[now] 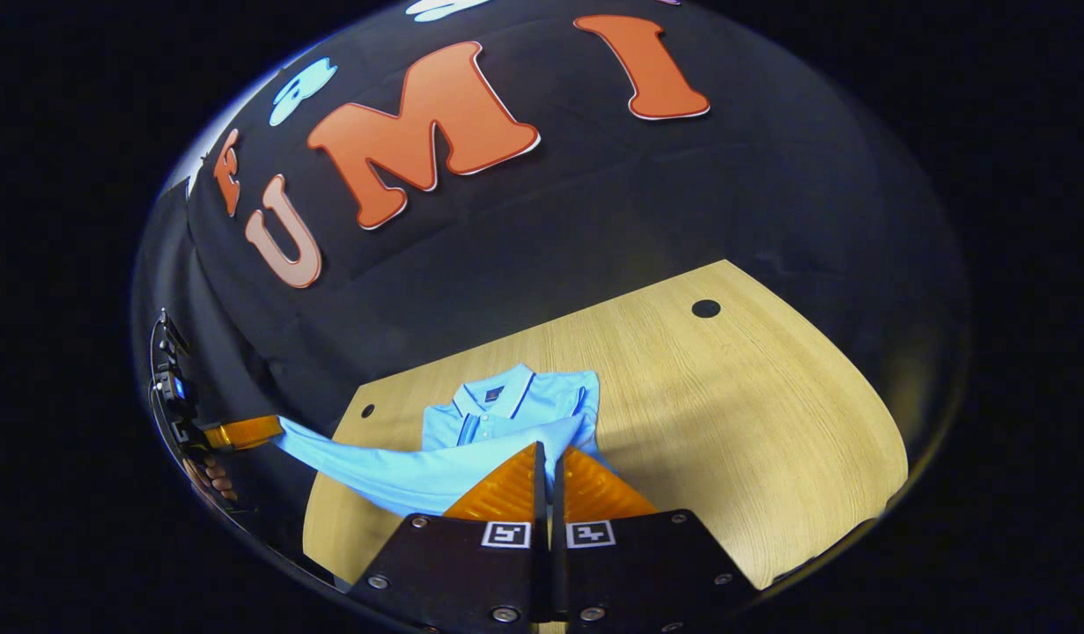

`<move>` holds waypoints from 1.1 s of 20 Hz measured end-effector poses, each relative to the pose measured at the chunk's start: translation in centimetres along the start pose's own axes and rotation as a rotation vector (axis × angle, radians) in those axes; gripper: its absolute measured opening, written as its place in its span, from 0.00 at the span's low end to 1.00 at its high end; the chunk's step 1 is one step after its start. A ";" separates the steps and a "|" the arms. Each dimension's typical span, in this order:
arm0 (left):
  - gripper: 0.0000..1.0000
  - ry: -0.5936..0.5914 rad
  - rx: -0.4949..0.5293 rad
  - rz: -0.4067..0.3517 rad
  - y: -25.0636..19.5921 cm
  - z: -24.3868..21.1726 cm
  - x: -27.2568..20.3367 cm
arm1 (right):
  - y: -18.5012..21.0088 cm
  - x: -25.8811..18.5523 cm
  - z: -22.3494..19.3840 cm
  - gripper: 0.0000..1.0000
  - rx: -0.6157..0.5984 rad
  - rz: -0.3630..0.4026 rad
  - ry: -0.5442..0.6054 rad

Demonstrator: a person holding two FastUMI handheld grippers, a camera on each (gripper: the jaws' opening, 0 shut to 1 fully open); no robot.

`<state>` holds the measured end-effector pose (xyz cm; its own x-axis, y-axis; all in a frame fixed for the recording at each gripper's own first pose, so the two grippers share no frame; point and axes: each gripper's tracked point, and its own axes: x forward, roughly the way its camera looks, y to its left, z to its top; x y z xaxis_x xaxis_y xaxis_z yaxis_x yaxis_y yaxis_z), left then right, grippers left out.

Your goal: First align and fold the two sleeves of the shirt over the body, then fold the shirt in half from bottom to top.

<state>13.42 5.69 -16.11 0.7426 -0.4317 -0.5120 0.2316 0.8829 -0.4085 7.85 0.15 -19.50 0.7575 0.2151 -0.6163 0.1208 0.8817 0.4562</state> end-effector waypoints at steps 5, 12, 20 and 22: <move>0.08 0.088 0.018 -0.038 2.6 0.0 5.9 | 0.1 5.3 0.6 0.00 -0.011 -0.070 0.039; 0.08 0.125 -0.133 -0.020 7.3 0.7 13.2 | -0.8 11.9 1.4 0.01 -0.043 -0.107 0.092; 0.08 0.100 -0.312 0.021 11.9 2.0 20.2 | -2.2 21.1 2.7 0.01 -0.046 -0.045 0.153; 0.08 0.088 -0.368 0.033 13.6 2.3 21.2 | -2.4 23.5 2.8 0.01 -0.051 -0.035 0.158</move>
<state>33.77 8.94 -30.80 0.6856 -0.4320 -0.5859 -0.0449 0.7782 -0.6264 27.17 1.93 -33.26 0.6426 0.2435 -0.7265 0.1096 0.9092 0.4016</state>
